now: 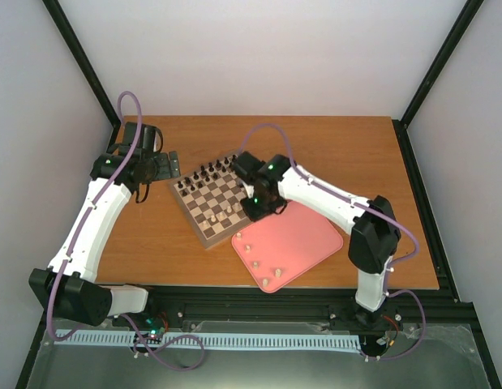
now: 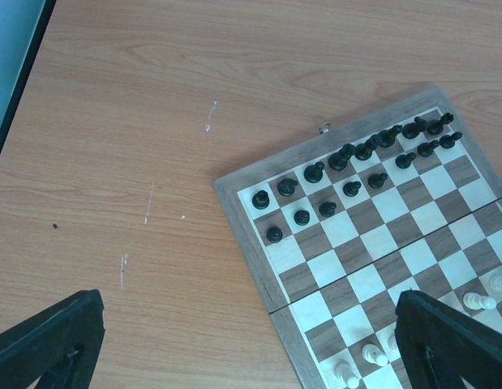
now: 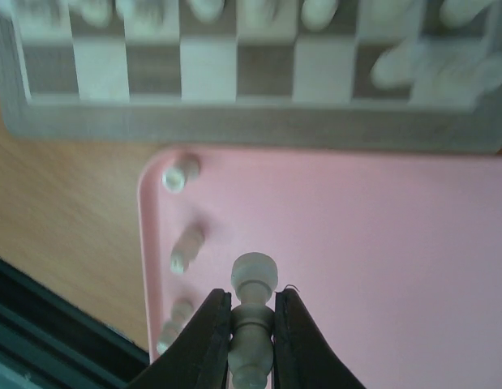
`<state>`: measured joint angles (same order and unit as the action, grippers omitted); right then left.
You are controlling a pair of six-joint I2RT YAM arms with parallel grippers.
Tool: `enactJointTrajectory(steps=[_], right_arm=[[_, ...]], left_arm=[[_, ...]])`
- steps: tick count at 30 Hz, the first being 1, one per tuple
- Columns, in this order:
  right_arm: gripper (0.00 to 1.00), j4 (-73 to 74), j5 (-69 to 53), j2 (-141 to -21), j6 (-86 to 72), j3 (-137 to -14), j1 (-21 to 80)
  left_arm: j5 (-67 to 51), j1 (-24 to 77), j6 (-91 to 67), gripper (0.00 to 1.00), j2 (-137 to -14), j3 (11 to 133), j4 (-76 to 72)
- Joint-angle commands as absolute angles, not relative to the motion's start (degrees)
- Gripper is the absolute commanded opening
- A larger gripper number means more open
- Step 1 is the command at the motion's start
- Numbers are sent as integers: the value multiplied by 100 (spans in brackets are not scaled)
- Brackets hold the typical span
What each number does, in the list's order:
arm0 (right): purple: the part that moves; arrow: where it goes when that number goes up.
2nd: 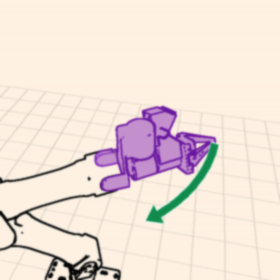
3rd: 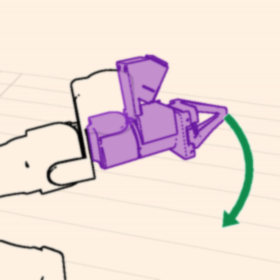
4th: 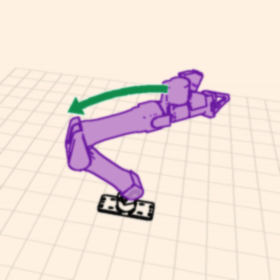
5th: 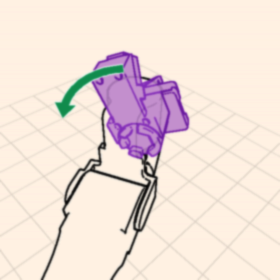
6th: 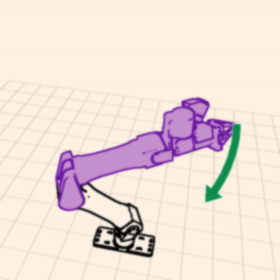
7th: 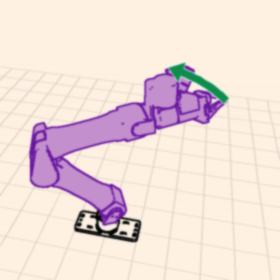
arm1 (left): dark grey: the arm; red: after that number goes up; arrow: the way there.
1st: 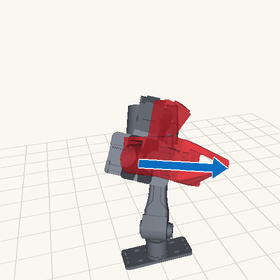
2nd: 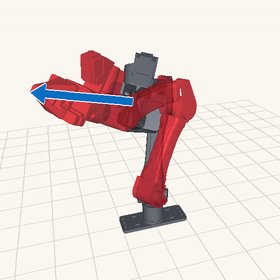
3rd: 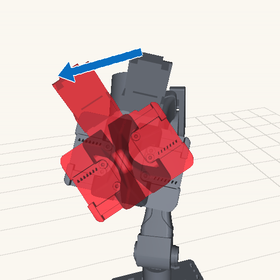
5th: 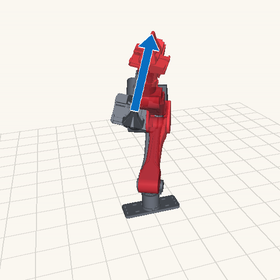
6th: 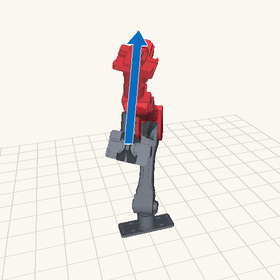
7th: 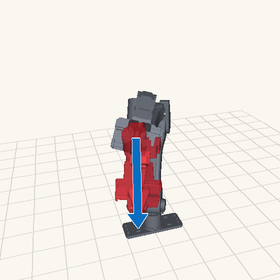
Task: Set up the chess pieces on the board
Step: Place the chess piece on the chessboard.
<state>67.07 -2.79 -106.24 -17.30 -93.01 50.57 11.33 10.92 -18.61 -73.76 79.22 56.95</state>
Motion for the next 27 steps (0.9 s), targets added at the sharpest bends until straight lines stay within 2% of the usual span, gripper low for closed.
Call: enactJointTrajectory(steps=[1, 11, 27], right_arm=[[4, 7099, -269, -11141, -1384, -10054, 4716], [5, 7585, -281, -12294, -893, -11563, 4472], [5, 7454, -418, -12784, -827, -11888, 4474]], left_arm=[[1101, 1055, -1877, 100, -7272, 7944, 5609], [1157, 1055, -1858, 100, -7263, 7977, 5647], [1183, 1055, -1853, 100, -7313, 7982, 5646]])
